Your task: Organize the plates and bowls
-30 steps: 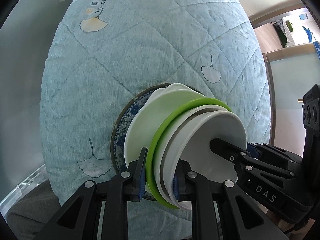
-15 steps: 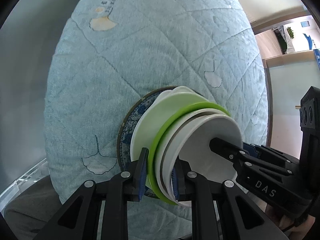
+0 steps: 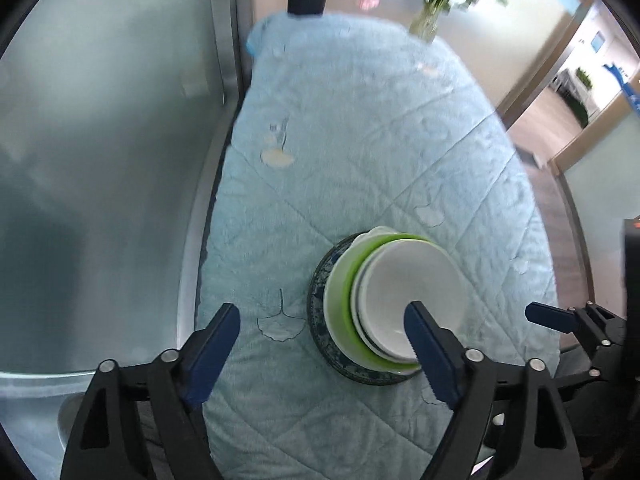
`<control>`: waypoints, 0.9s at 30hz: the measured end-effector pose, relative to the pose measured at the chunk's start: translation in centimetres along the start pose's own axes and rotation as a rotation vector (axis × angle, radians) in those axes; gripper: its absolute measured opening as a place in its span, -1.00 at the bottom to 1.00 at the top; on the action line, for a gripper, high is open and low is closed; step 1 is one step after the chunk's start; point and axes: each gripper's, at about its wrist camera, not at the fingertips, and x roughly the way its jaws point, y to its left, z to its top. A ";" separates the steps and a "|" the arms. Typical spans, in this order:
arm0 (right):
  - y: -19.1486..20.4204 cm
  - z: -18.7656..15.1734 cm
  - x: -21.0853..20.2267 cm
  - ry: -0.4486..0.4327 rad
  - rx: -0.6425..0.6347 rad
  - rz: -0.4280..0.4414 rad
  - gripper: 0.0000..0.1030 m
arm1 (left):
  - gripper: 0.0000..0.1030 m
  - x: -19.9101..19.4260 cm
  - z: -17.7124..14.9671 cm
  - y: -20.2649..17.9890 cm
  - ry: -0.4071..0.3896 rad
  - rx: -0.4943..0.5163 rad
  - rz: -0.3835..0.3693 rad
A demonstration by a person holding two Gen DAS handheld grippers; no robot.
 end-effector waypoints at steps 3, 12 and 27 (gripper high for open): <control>0.1 -1.8 -1.2 -0.030 -0.018 -0.038 0.99 | 0.68 -3.0 -2.0 -1.2 -0.119 0.023 0.021; -1.5 -5.9 -4.5 -0.124 0.001 -0.042 0.99 | 0.85 -5.8 -7.3 -5.0 -0.215 0.027 0.083; -0.8 -10.8 -5.5 -0.234 0.007 -0.033 0.99 | 0.89 -5.7 -10.7 -5.6 -0.252 0.016 0.086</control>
